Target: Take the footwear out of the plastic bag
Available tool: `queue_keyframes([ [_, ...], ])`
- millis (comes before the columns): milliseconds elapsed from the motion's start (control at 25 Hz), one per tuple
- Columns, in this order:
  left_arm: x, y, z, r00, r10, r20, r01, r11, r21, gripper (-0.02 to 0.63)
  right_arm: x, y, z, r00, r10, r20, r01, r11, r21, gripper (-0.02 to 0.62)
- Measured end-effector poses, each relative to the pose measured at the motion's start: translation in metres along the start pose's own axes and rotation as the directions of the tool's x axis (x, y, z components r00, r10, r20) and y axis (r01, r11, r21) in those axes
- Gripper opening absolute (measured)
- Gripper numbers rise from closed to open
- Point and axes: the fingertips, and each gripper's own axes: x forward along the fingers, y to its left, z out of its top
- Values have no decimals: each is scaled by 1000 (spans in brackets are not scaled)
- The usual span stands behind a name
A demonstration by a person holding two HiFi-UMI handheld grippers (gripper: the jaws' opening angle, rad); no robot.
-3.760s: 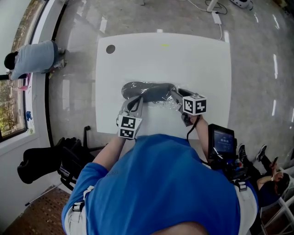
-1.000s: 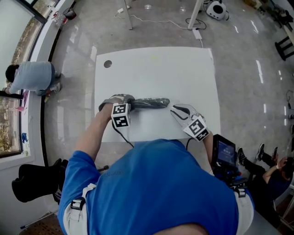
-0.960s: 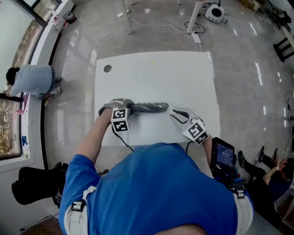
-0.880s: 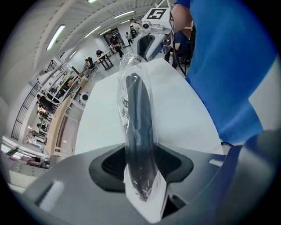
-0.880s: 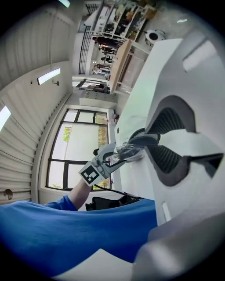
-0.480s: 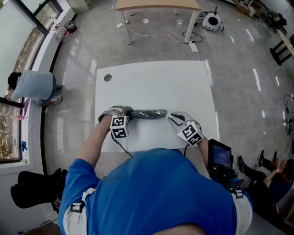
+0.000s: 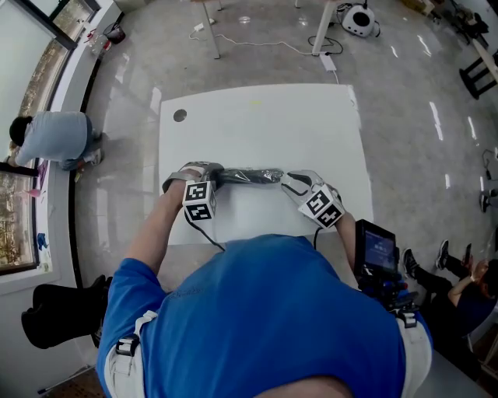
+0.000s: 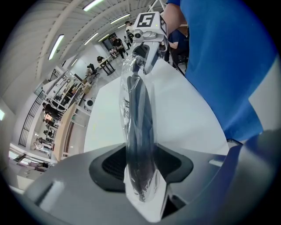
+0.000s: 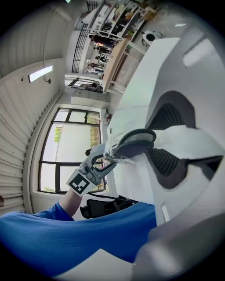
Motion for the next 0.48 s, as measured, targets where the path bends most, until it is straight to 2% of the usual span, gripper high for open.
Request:
queue_keyframes([
  [120,0,0,-2,1000,22,-8,-22,999,36,195,3,1,8,1000,-13,3,13,1000,-22,148],
  [280,-10,1,13,999,40,14,-41,996,75,195,6,7,13,1000,15,-25,-16,997,-72,196],
  [400,-11,3,18,998,58,17,-59,994,92,195,8,9,14,999,14,-48,-19,995,-100,196],
  [480,-12,4,20,998,65,14,-66,992,105,195,10,8,11,997,-13,-70,3,992,-130,173],
])
